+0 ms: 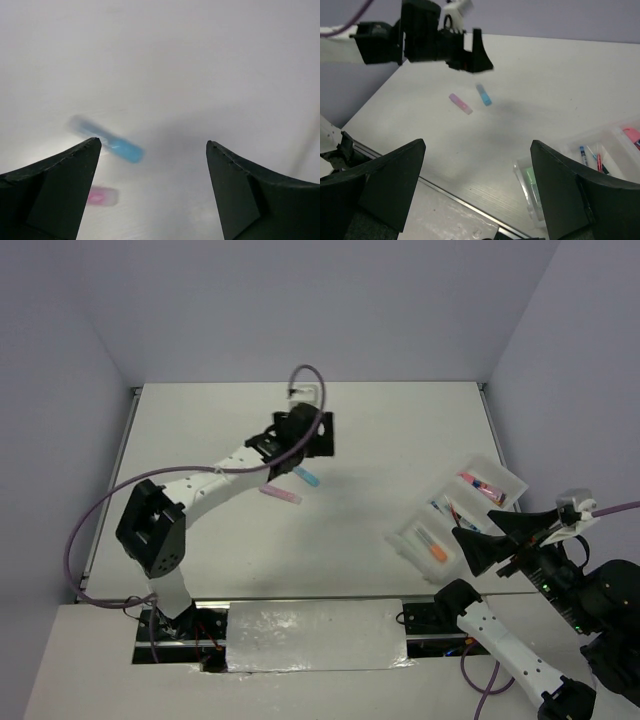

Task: Sort the stationery into containers
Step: Pick up the pen from the center of the board.

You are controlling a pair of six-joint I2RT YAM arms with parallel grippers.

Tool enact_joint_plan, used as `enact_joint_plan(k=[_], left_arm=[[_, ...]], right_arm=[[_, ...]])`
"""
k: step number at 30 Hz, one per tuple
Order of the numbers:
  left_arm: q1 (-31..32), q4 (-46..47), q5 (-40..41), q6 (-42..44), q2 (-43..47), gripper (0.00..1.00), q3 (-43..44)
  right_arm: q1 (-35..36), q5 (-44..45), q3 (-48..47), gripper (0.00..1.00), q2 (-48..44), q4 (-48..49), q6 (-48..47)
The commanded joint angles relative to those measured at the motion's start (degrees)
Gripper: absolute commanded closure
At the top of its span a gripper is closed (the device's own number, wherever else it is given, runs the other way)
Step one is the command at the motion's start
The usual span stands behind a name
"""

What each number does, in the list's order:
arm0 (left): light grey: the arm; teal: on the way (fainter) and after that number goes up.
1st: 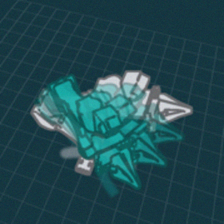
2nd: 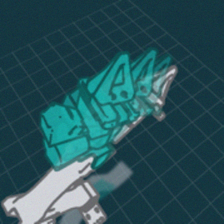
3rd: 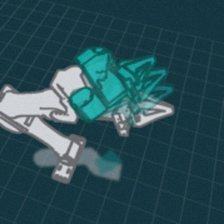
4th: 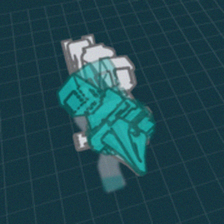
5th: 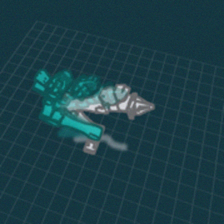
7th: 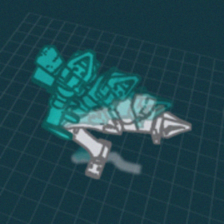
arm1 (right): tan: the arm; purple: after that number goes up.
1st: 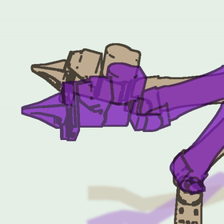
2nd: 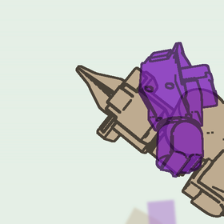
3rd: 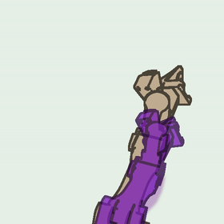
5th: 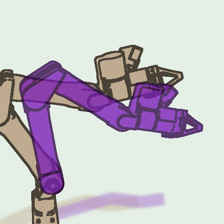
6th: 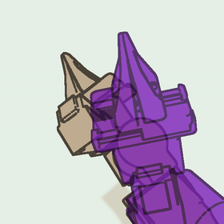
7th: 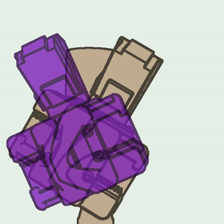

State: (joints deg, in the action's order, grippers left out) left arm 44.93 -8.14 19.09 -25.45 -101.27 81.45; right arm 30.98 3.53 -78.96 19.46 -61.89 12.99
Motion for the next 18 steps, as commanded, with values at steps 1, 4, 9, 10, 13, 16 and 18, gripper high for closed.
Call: enact_joint_plan(k=[1, 4, 9, 10, 13, 16, 18], left_arm=[[-6.3, -21.7, 22.6, -27.8, 0.7, 0.01, 1.2], [-11.2, -39.6, 25.2, -50.8, -4.6, 0.06, 5.6], [-12.7, -57.0, 25.0, -65.1, -12.4, 0.07, 14.9], [-12.7, -56.9, 23.8, -64.8, -14.1, 0.07, 16.4], [-12.8, -56.3, 20.5, -66.8, -15.6, 0.08, 16.1], [-12.7, -53.7, 17.9, -68.2, -15.4, 0.09, 13.0], [-12.7, -51.8, 16.1, -68.0, -15.2, 0.10, 10.7]], right_arm=[[0.2, -1.2, 1.7, 0.07, 1.1, 4.5, 0.5], [0.1, -1.9, 3.8, 0.07, 1.7, 6.4, 2.0], [0.2, -3.2, 7.7, 0.08, 2.7, 8.4, 2.8], [0.2, -3.2, 8.1, 0.08, 2.7, 8.6, 2.9], [0.2, -4.4, 9.1, 0.08, 2.6, 8.6, 3.0], [0.2, -4.3, 9.6, 0.08, 2.2, 8.4, 2.8], [0.1, -4.1, 9.9, 0.08, 1.7, 8.2, 2.7]])
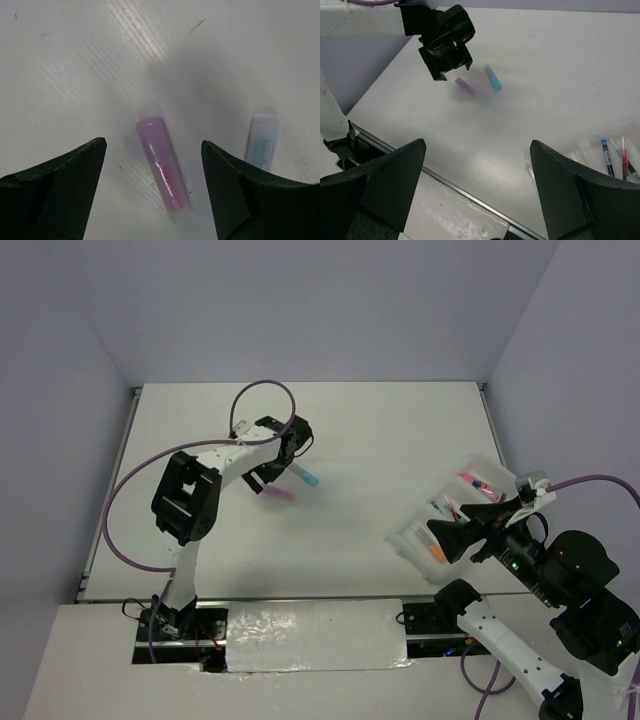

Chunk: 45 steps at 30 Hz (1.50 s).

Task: Sort the stationery into containers
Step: Pick up the pen from the center of the board, then place the pen in the storage box.

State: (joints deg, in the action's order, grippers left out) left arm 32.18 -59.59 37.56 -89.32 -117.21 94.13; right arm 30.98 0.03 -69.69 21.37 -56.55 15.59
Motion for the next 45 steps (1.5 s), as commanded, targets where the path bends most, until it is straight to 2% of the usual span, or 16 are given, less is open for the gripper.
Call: enact_joint_plan(k=[1, 9, 14, 16, 17, 21, 25, 26, 28, 29, 34, 35, 38, 39, 42, 45], left_arm=[[0.2, 1.0, -3.0, -3.9, 0.8, 0.11, -2.7], [0.3, 8.7, -6.7, -1.9, -1.3, 0.13, -7.5], [0.3, 13.9, -7.3, -1.3, -1.7, 0.21, -10.9], [0.2, 15.2, -7.8, -1.4, -1.3, 0.41, -12.4], [0.3, 16.1, -8.2, -1.4, -0.8, 0.59, -14.7], [1.6, 21.6, -8.5, -0.7, 8.1, 1.00, -22.5], [8.4, 30.8, -1.5, 10.3, 17.8, 1.00, -25.5], [10.3, 35.3, 0.5, 21.0, 18.9, 1.00, -24.6], [15.5, 44.3, 0.1, 30.8, 21.0, 1.00, -23.7], [16.9, 53.5, -1.2, 40.4, 21.1, 1.00, -22.9], [22.2, 71.0, -17.6, 51.4, 18.9, 1.00, -19.3], [22.5, 79.7, -23.5, 56.0, 18.2, 1.00, -19.2], [23.4, 89.4, -48.2, 67.1, 12.4, 1.00, -16.2], [23.5, 89.0, -56.1, 69.3, 11.0, 1.00, -14.6], [23.5, 84.3, -65.7, 76.1, 4.7, 1.00, -6.4], [23.5, 78.1, -82.2, 83.8, -3.2, 0.99, 4.7]], right_arm=[[0.2, -0.5, 1.0, 0.08, -0.3, 2.8, 0.1], [0.2, -1.2, 1.9, 0.08, -0.5, 3.7, 0.4], [0.2, -2.6, 1.8, 0.08, -0.7, 4.3, 0.8], [0.2, -2.8, 1.8, 0.08, -1.1, 4.7, 0.9], [0.1, -2.8, 1.8, 0.08, -1.1, 4.9, 0.9], [0.1, -2.4, 1.4, 0.08, -1.5, 4.6, 0.6], [0.2, -0.6, 1.2, 0.08, -2.1, 4.0, -0.3], [0.2, -0.1, 1.2, 0.08, -2.4, 4.0, -0.4], [0.2, 2.0, 1.1, 0.08, -3.2, 3.9, -0.6], [0.1, 2.3, 1.0, 0.08, -3.3, 3.7, -0.5], [0.1, 2.6, -0.8, 0.08, -3.6, 2.5, 0.0], [0.2, 3.0, -1.2, 0.08, -3.6, 2.1, -0.1], [0.1, 3.4, -4.6, 0.08, -3.4, -0.4, -0.7], [0.2, 3.4, -5.3, 0.08, -3.3, -0.9, -0.9], [0.1, 3.4, -7.6, 0.08, -3.5, -2.9, -1.4], [0.2, 4.5, -9.1, 0.08, -3.9, -4.3, -1.8]])
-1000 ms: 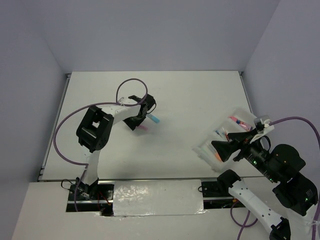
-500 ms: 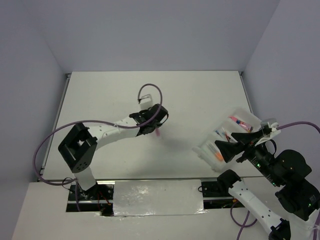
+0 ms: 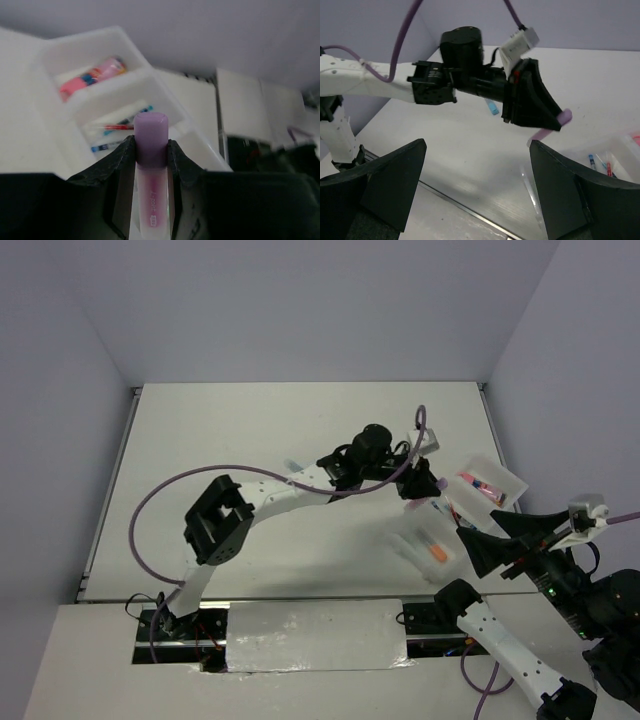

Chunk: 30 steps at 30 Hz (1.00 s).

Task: Sort the stationery into containers
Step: Place the pen in the storage box.

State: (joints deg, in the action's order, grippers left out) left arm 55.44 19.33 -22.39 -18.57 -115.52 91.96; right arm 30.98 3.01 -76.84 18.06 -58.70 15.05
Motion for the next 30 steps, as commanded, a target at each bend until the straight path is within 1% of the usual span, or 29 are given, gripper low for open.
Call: enact_joint_plan(k=[1, 2, 3, 4, 7, 10, 13, 18, 19, 20, 21, 22, 24, 25, 26, 28, 29, 30], left_arm=[[0.2, -6.7, -30.4, 17.5, -7.1, 0.96, 13.2], [0.3, -10.3, -32.1, 20.9, -10.5, 0.95, 15.9], [0.4, -15.9, -32.3, 22.9, -11.5, 0.95, 18.8], [0.5, -17.2, -30.4, 26.5, -12.0, 0.96, 18.7], [1.0, -19.2, -28.8, 33.1, -11.0, 0.94, 16.1], [1.9, -24.9, -29.3, 36.6, -12.4, 0.90, 18.0], [3.2, -25.1, -27.6, 37.2, -13.7, 0.89, 18.4], [4.1, -19.3, -28.1, 33.3, -14.6, 0.87, 17.5], [4.1, -17.3, -27.9, 32.6, -14.7, 0.80, 17.3], [4.3, -15.2, -27.8, 32.1, -14.7, 0.76, 17.0], [4.3, -14.3, -27.4, 31.1, -14.8, 0.76, 16.9], [4.3, -13.6, -27.3, 30.5, -15.0, 0.68, 17.0], [4.4, -12.1, -26.0, 29.0, -15.2, 0.63, 17.3], [4.4, -11.5, -25.1, 28.5, -15.1, 0.55, 17.2], [4.4, -10.6, -24.5, 27.9, -15.0, 0.51, 16.6], [4.3, -8.7, -21.6, 26.7, -14.3, 0.44, 16.0], [4.2, -8.3, -20.8, 26.5, -13.9, 0.42, 15.5], [4.2, -8.1, -19.6, 26.0, -13.6, 0.37, 15.4]], right_arm=[[0.2, 1.8, -2.2, 0.08, -0.7, -2.5, -1.5], [0.3, 2.3, -2.7, 0.08, -0.7, -3.1, -1.6], [0.2, 2.4, -2.9, 0.08, -0.6, -3.4, -1.7], [0.1, 2.4, -3.1, 0.08, -0.5, -3.5, -1.8], [0.1, 2.0, -3.4, 0.08, -0.2, -3.5, -1.9], [0.2, 2.0, -2.9, 0.08, 0.1, -2.7, -2.0], [0.1, 1.7, -1.4, 0.08, 0.4, -1.9, -1.6], [0.2, 0.9, 0.4, 0.08, 1.0, -0.6, -1.0], [0.2, 0.9, 0.2, 0.08, 1.1, -0.8, -1.0], [0.1, 0.9, 0.1, 0.08, 1.0, -0.8, -1.0], [0.3, 0.9, 0.1, 0.08, 1.2, -1.0, -0.9], [0.1, 1.0, -0.1, 0.08, 1.1, -1.0, -0.9], [0.2, 1.1, -0.2, 0.09, 1.1, -1.2, -0.8], [0.2, 1.1, -0.4, 0.09, 1.2, -1.4, -0.9], [0.2, 1.2, -0.5, 0.09, 1.3, -1.5, -0.9], [0.2, 1.3, -0.6, 0.09, 1.3, -1.5, -0.8], [0.1, 1.2, -0.6, 0.09, 1.4, -1.4, -0.8], [0.2, 1.1, -0.6, 0.09, 1.2, -1.4, -0.7]])
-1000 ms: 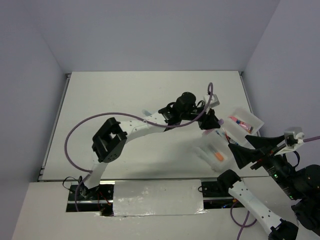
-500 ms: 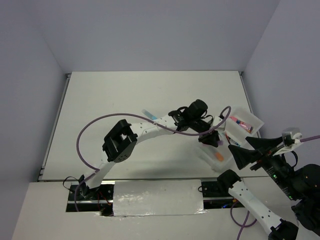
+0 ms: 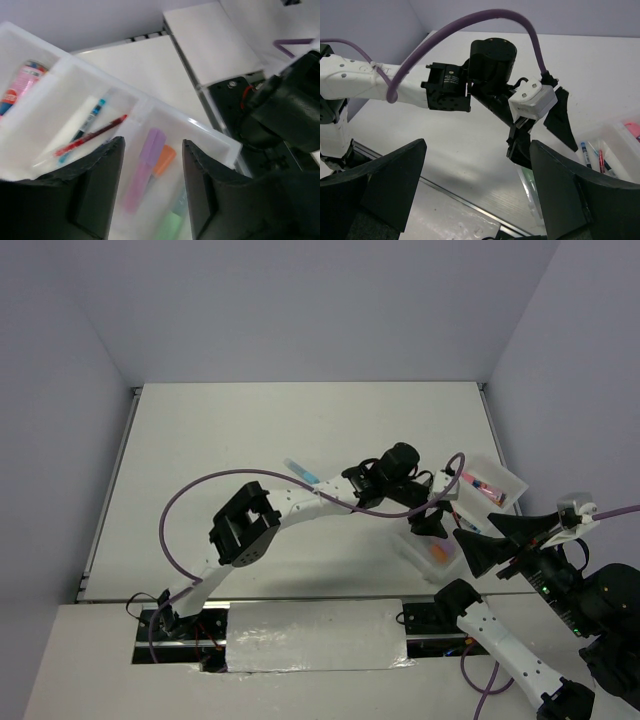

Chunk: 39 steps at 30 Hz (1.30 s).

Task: Sort the stationery into containers
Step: Place the pen in the storage box, then pick up the pen from the center of the board.

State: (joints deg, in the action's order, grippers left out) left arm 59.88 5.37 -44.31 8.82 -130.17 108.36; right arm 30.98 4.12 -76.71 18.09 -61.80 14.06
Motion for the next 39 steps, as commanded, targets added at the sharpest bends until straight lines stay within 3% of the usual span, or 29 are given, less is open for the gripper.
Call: enact_joint_plan(k=[1, 2, 6, 9, 10, 12, 13, 14, 15, 16, 18, 19, 20, 21, 23, 29, 32, 39], left_arm=[[-0.4, 5.9, 3.9, -1.7, 1.1, 0.14, -1.0], [-0.5, 5.6, 4.1, -1.7, 1.1, 0.01, -1.0], [-1.7, 6.4, 8.3, -4.8, 3.9, 0.01, -3.0], [-4.1, 14.4, 19.3, -11.7, 11.8, 0.01, -13.2], [-5.5, 17.7, 29.9, -13.2, 14.0, 0.01, -18.7], [-6.7, 16.0, 45.9, -20.2, 19.7, 0.01, -21.6], [-8.4, 9.4, 54.4, -23.3, 20.8, 0.01, -22.0], [-9.6, 4.3, 67.3, -32.6, 21.4, 0.01, -21.4], [-13.0, -0.8, 70.3, -37.7, 21.1, 0.01, -20.2], [-15.2, -9.8, 69.3, -44.7, 19.4, 0.01, -17.6], [-20.7, -19.0, 67.8, -51.7, 16.5, 0.01, -13.5], [-22.0, -24.2, 69.6, -60.1, 15.0, 0.01, -8.5], [-22.8, -35.3, 72.4, -64.2, 11.7, 0.01, -5.9], [-24.1, -39.9, 77.5, -68.2, 10.1, 0.01, -3.4], [-25.2, -49.3, 79.5, -77.1, 6.4, 0.01, 1.9], [-26.1, -55.9, 81.6, -91.0, 3.9, 0.01, 1.6], [-26.2, -52.8, 80.1, -90.9, 3.1, 0.02, -0.5], [-25.8, -58.6, 79.5, -92.8, -2.6, 0.05, 4.6]], right_arm=[[0.2, -0.1, -0.7, 0.09, 1.3, 1.9, 0.2], [0.2, -0.1, -0.7, 0.09, 1.3, 1.9, 0.2], [0.2, -0.3, -0.5, 0.09, 1.4, 2.1, 0.2], [0.2, -0.1, -0.4, 0.09, 1.3, 2.3, 0.2], [0.3, 0.0, -0.3, 0.09, 1.3, 2.2, 0.1], [0.2, 0.4, -0.1, 0.09, 1.2, 2.2, 0.0], [0.2, 0.4, 0.1, 0.09, 1.3, 2.3, 0.0], [0.2, 0.6, 0.2, 0.09, 1.3, 2.4, 0.1], [0.2, 0.5, 0.7, 0.09, 1.3, 3.0, 0.2], [0.2, 0.5, 1.0, 0.09, 1.3, 3.4, 0.3], [0.1, -0.2, 2.2, 0.09, 1.4, 4.8, 0.6], [0.2, -0.8, 2.5, 0.09, 1.3, 5.3, 1.0], [0.2, -1.0, 3.0, 0.09, 1.4, 5.7, 1.2], [0.2, -1.3, 3.6, 0.10, 1.4, 6.3, 1.5], [0.2, -1.9, 4.1, 0.10, 1.4, 6.6, 1.9], [0.2, -1.5, 4.7, 0.10, 0.9, 6.4, 1.9], [0.2, -1.6, 5.1, 0.10, 0.9, 6.1, 1.8], [0.2, -1.5, 6.3, 0.10, 0.4, 6.8, 1.6]])
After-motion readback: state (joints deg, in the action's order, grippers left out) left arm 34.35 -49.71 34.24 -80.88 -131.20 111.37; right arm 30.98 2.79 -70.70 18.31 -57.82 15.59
